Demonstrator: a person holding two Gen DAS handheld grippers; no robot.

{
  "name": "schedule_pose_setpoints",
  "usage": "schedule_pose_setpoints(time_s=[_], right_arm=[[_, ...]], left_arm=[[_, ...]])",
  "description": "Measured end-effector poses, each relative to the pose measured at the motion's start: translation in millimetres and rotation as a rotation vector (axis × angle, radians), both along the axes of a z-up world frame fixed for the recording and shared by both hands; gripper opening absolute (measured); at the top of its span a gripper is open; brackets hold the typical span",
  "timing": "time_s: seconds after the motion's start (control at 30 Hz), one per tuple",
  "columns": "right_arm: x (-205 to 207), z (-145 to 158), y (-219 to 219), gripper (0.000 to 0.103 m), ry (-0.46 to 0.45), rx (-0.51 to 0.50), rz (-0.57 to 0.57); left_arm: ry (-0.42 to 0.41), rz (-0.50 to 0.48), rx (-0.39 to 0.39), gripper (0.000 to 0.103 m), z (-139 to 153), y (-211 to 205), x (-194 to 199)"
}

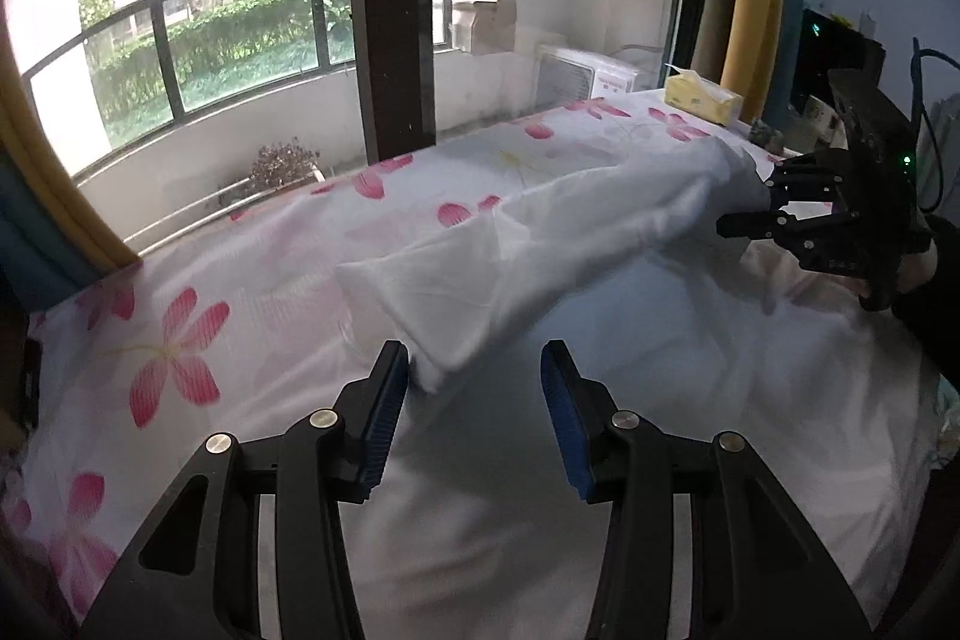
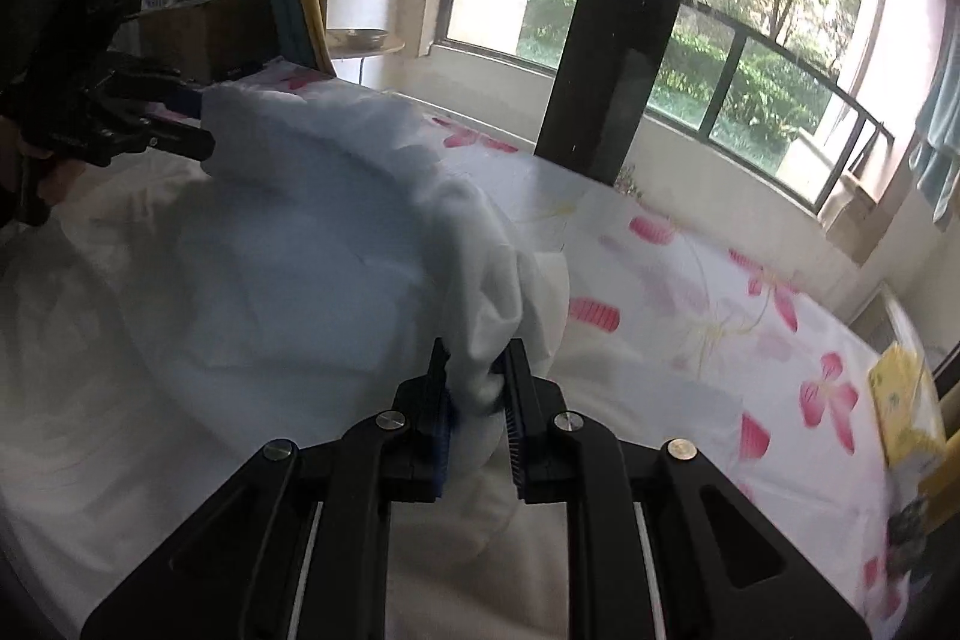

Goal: Fold large clothes

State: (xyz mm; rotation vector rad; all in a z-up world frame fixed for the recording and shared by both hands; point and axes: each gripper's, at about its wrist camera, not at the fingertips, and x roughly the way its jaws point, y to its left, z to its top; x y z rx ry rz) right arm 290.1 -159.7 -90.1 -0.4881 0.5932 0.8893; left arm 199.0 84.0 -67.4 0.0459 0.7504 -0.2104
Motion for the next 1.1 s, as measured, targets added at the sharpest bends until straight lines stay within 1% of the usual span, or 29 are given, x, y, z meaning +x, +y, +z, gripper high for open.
schedule_pose_setpoints(time_s=[0.17,0.2,0.23,0.27,0.3,0.4,0.47,0.53,0.6,0.67,0.73,0.8,0.9,1.03,1.07,1.1], right_arm=[[-12.6,-1.3,-6.2,0.016,0.009,-0.021,0.002],[-14.6,-1.8,-8.7,0.017,0.013,-0.029,-0.003],[-16.7,-2.5,-11.8,0.019,0.015,-0.034,-0.007],[-19.3,-2.7,-14.4,0.024,0.015,-0.048,-0.019],[-21.5,-2.3,-18.1,0.026,0.014,-0.056,-0.027],[-36.1,0.8,-26.8,0.026,0.018,-0.068,-0.032],[-46.6,7.8,-30.0,0.028,0.026,-0.053,-0.015],[-54.1,12.0,-31.0,0.037,0.043,-0.03,0.012],[-58.1,17.7,-26.9,0.055,0.08,0.012,0.047],[-60.3,23.0,-17.8,0.058,0.11,0.067,0.08],[-58.6,25.5,-1.8,0.059,0.14,0.099,0.111],[-56.0,25.3,13.8,0.059,0.146,0.105,0.12],[-50.5,19.0,39.6,0.059,0.16,0.09,0.131],[-40.9,4.4,64.3,0.058,0.215,0.077,0.144],[-39.7,-0.2,68.7,0.054,0.231,0.075,0.158],[-40.5,-3.6,72.1,0.026,0.245,0.074,0.173]], left_arm=[[0.021,-0.005,-0.014,0.048,-4.5,-3.8,-22.2],[0.024,0.001,-0.02,0.048,-4.8,-3.0,-26.3],[0.028,0.012,-0.025,0.048,-4.9,-1.6,-31.2],[0.03,0.023,-0.029,0.048,-4.0,0.2,-35.0],[0.028,0.033,-0.034,0.048,-3.4,1.5,-40.5],[0.016,0.062,-0.055,0.049,0.4,6.6,-56.9],[0.01,0.073,-0.071,0.049,1.0,8.1,-63.1],[0.002,0.092,-0.087,0.049,1.9,10.6,-68.3],[-0.007,0.113,-0.106,0.049,2.5,12.8,-71.2],[-0.014,0.135,-0.134,0.049,3.1,15.2,-71.7],[-0.021,0.158,-0.159,0.049,3.6,16.9,-73.1],[-0.024,0.172,-0.174,0.049,2.5,19.2,-73.4],[-0.02,0.177,-0.19,0.049,-0.7,21.2,-73.9],[0.002,0.186,-0.199,0.049,-7.8,25.8,-72.1],[0.007,0.185,-0.202,0.049,-8.9,26.5,-71.7],[0.01,0.183,-0.204,0.049,-10.1,26.6,-71.0]])
